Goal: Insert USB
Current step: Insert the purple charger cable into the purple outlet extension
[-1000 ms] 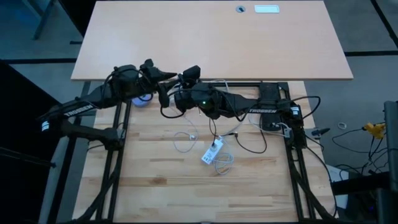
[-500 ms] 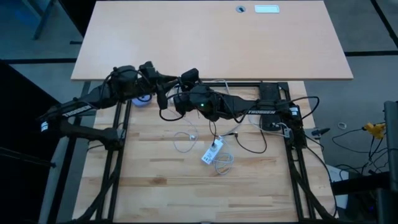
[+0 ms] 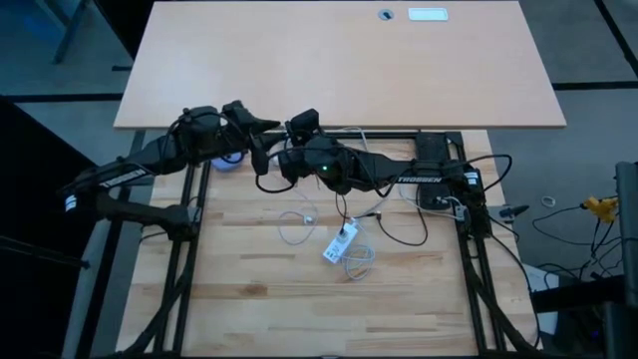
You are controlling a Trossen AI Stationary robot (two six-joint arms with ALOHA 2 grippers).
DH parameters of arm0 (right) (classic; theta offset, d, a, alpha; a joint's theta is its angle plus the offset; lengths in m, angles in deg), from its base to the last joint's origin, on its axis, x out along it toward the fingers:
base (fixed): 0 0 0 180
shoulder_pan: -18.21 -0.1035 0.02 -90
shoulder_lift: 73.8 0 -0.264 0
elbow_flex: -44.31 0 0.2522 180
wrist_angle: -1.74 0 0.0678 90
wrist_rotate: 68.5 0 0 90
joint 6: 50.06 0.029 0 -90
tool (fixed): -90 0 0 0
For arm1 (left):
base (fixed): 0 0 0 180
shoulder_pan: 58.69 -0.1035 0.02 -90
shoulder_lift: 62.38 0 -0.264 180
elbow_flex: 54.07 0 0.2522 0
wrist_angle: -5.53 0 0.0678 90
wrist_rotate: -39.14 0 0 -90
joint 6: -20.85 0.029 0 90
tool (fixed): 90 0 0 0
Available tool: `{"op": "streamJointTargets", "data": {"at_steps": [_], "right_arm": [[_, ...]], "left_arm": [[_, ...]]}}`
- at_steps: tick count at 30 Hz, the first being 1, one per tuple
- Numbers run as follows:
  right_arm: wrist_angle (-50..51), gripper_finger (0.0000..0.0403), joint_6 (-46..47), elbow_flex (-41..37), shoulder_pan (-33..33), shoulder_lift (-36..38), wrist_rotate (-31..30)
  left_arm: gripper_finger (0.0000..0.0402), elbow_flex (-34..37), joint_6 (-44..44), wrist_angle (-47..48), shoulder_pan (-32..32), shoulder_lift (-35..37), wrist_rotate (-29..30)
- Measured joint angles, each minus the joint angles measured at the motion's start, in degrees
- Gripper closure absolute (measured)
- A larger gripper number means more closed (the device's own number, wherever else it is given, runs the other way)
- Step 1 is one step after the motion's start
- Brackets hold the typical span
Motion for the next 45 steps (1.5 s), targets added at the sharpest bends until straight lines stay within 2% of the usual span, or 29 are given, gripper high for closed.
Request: {"op": "streamJointTargets", "data": {"at_steps": [8, 17, 22, 28, 30, 38, 45], "right_arm": [[0.00, 0.0400, -1.00, 0.00, 0.00, 0.05, -0.09], [0.07, 0.0400, -0.52, -0.09, 0.02, 0.11, -0.11], [0.08, 0.0400, -0.47, -0.10, 0.02, 0.11, -0.13], [0.24, 0.0400, -0.49, -0.13, 0.04, 0.11, -0.26], [0.24, 0.0400, -0.49, -0.13, 0.04, 0.11, -0.28], [-0.02, 0.0400, -0.45, -0.13, 0.02, 0.15, -0.20], [0.01, 0.0400, -0.43, -0.13, 0.02, 0.20, -0.13]], "left_arm": [[0.0245, 0.02, -0.38, -1.41, 0.00, -0.96, -0.83], [0.0274, 0.02, -0.74, -2.56, 0.00, -0.94, -0.94], [0.0307, 0.02, -0.85, -2.52, 0.00, -1.06, -1.01], [0.0382, 0.02, -1.00, -1.67, 0.00, -1.07, -0.81], [0.0395, 0.02, -1.47, -1.64, 0.00, -1.07, -0.81], [0.0400, 0.04, -2.45, -2.49, 0.00, -0.78, -0.86], [0.0389, 0.04, -2.96, -2.54, 0.00, -0.74, -0.86]]}}
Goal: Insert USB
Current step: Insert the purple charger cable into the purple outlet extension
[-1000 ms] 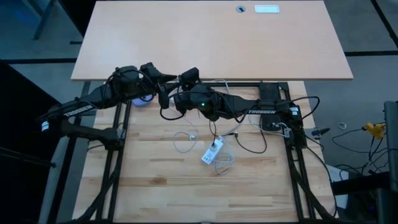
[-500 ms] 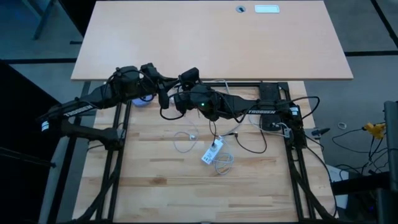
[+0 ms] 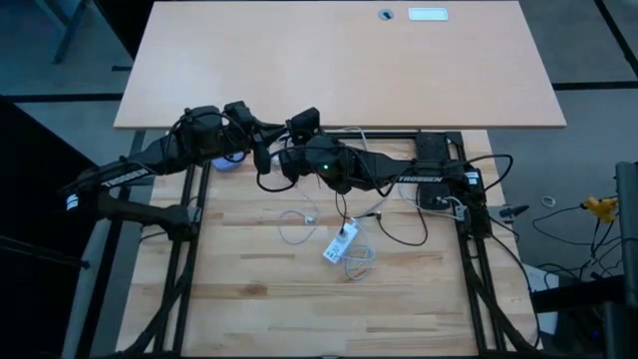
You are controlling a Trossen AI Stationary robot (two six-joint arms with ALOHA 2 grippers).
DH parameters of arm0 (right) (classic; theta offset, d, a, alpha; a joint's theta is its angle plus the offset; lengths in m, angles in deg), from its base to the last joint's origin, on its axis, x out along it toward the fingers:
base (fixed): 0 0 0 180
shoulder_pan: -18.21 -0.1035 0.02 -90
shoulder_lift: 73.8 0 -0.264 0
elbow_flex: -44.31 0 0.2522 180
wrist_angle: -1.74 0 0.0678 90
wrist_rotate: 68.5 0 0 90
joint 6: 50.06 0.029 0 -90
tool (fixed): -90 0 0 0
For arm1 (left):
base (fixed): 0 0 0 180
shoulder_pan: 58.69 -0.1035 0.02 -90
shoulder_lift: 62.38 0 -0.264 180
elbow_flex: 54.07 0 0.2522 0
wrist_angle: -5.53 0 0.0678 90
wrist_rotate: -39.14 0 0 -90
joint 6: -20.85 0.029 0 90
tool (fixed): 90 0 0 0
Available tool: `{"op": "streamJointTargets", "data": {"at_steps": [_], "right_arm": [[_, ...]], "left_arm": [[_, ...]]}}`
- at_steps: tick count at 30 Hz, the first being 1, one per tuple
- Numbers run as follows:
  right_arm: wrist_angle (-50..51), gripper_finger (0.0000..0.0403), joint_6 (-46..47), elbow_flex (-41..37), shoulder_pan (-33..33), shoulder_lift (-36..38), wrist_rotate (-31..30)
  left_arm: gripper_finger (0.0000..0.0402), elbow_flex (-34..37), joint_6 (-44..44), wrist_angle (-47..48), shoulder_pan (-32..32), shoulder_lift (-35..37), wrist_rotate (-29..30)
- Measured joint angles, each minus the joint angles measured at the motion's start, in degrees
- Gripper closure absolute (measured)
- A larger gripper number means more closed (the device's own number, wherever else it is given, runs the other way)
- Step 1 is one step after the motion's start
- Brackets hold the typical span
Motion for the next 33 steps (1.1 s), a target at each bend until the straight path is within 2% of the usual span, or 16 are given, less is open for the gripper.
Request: {"op": "streamJointTargets", "data": {"at_steps": [22, 28, 33], "right_arm": [[0.15, 0.0400, 2.39, 0.00, 0.00, 0.00, 0.07], [0.21, 0.0400, 2.33, 0.00, 0.00, 0.00, 0.59], [0.27, 0.0376, 0.65, 0.00, -0.12, 0.00, 1.17]], "left_arm": [[0.0387, 0.00, -1.67, -0.07, 0.00, 0.05, 0.02], [0.0399, 0.00, -1.33, -0.07, 0.00, 0.07, 0.00], [0.0400, 0.00, -0.60, 0.34, 0.00, 0.36, -0.11]]}}
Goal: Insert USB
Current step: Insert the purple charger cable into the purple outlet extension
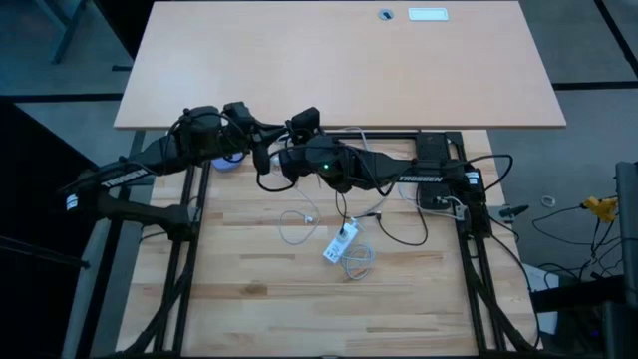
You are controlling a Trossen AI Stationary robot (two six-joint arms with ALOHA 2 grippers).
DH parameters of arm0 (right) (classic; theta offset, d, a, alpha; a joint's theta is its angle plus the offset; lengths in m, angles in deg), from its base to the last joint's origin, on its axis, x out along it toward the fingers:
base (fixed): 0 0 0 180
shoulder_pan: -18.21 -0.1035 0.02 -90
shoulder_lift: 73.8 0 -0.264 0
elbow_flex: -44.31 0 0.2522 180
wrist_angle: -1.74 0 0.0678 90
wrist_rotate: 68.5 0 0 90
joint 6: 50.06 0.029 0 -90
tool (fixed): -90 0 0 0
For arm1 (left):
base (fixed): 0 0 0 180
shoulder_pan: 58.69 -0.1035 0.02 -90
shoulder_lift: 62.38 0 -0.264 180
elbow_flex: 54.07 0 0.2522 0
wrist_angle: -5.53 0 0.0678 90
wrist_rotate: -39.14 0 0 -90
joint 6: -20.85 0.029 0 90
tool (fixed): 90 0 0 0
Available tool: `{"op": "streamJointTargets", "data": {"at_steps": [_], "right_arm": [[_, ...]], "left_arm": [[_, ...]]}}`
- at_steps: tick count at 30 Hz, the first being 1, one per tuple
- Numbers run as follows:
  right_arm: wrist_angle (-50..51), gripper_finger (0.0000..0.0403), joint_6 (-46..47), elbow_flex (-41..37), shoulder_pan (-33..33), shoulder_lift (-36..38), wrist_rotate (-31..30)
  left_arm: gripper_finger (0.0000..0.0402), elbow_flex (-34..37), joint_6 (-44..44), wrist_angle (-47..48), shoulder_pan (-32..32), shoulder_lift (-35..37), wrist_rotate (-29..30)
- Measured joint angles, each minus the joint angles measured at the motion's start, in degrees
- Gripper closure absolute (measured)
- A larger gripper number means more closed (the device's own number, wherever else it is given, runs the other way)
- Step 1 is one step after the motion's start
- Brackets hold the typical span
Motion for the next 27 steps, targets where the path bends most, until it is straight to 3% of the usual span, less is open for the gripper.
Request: {"op": "streamJointTargets", "data": {"at_steps": [5, 10, 18, 24, 27], "right_arm": [[0.54, 0.0316, -0.17, 0.00, -0.70, 0.47, 0.94], [5.93, 0.0255, 10.94, -0.02, -0.42, 3.75, 1.64], [26.60, 0.0207, 44.52, 0.00, 4.63, 9.23, 17.74], [39.20, 0.0204, 54.47, 0.00, 7.05, 9.38, 23.80], [45.17, 0.0203, 57.28, 0.00, 7.79, 9.67, 32.05]], "left_arm": [[0.0401, -0.09, 2.78, 3.95, -0.22, 1.89, 2.50], [0.0401, -5.68, 5.34, 19.97, -3.00, 1.47, 4.24], [0.0401, -18.39, 11.88, 53.68, -12.60, -9.97, 4.24], [0.0401, -22.71, 15.57, 72.84, -19.95, -21.88, 3.67], [0.0401, -22.15, 14.59, 73.67, -22.17, -26.66, 2.73]]}}
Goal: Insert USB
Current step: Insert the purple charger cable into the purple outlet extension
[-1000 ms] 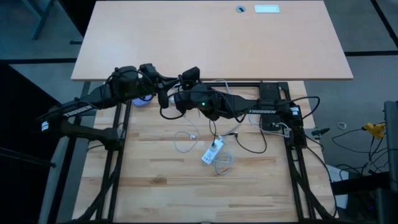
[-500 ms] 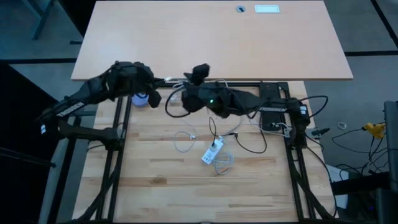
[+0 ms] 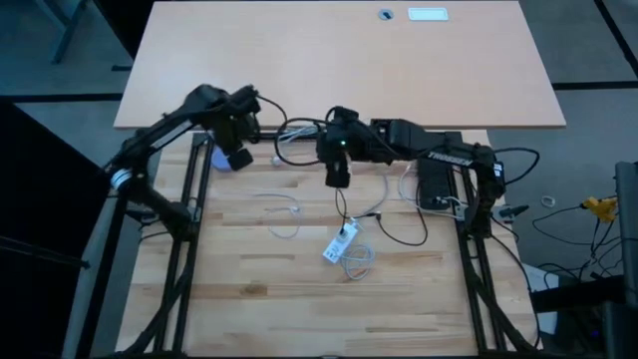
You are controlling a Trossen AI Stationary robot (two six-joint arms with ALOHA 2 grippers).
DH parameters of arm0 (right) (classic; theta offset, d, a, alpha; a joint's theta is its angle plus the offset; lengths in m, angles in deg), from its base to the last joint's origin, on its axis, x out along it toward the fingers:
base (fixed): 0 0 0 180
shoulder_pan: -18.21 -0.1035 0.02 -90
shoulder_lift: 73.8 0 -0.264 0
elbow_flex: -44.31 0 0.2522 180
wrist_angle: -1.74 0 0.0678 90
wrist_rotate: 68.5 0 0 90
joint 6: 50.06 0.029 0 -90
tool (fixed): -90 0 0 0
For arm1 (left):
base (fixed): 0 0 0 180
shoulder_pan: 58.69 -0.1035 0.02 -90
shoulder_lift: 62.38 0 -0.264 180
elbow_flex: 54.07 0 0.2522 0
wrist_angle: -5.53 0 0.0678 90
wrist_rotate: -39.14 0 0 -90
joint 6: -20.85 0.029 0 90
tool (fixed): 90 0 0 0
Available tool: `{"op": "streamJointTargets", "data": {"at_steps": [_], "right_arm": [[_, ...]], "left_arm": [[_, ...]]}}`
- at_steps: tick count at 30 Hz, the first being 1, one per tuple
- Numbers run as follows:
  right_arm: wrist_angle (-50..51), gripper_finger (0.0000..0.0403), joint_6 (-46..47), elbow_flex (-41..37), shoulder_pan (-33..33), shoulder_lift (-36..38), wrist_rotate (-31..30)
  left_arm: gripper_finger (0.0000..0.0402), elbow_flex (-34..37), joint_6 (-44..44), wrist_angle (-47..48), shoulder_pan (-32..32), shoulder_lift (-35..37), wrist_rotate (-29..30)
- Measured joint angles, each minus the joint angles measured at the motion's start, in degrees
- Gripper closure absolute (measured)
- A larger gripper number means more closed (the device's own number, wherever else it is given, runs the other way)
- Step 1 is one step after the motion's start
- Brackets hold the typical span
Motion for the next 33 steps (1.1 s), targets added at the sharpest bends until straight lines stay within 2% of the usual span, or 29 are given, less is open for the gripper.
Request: {"op": "streamJointTargets", "data": {"at_steps": [3, 7, 10, 14, 19, 24, 28, 33], "right_arm": [[6.62, 0.0203, -0.19, 0.00, 0.65, 0.70, 6.04], [16.70, 0.0203, -1.16, 0.00, 2.10, 3.43, 6.51], [19.93, 0.0203, 0.06, -1.48, 3.39, 7.27, 8.62], [17.77, 0.0203, 2.09, -6.51, 4.83, 14.97, 15.41], [11.77, 0.0203, 4.92, -17.19, 5.01, 25.98, 15.89], [5.98, 0.0203, 7.51, -28.98, 4.96, 35.53, 16.89], [2.64, 0.0203, 7.64, -37.23, 4.96, 40.65, 16.87], [0.42, 0.0203, 7.75, -42.94, 4.96, 43.59, 16.85]], "left_arm": [[0.0402, 0.38, -0.28, 0.54, -1.21, -4.11, -1.02], [0.0402, 0.62, 0.72, 0.29, -1.59, -9.15, 1.12], [0.0402, 0.62, 1.42, 0.33, -1.81, -11.47, 2.53], [0.0402, 0.99, 3.88, -2.12, -2.63, -14.03, 2.89], [0.0402, 2.93, 6.76, -7.23, -4.43, -14.35, 2.68], [0.0402, 4.62, 9.66, -7.82, -5.82, -13.95, 1.71], [0.0401, 7.61, 8.49, -7.70, -7.70, -13.95, 1.84], [0.0401, 11.43, 7.02, -9.26, -9.75, -14.19, 2.05]]}}
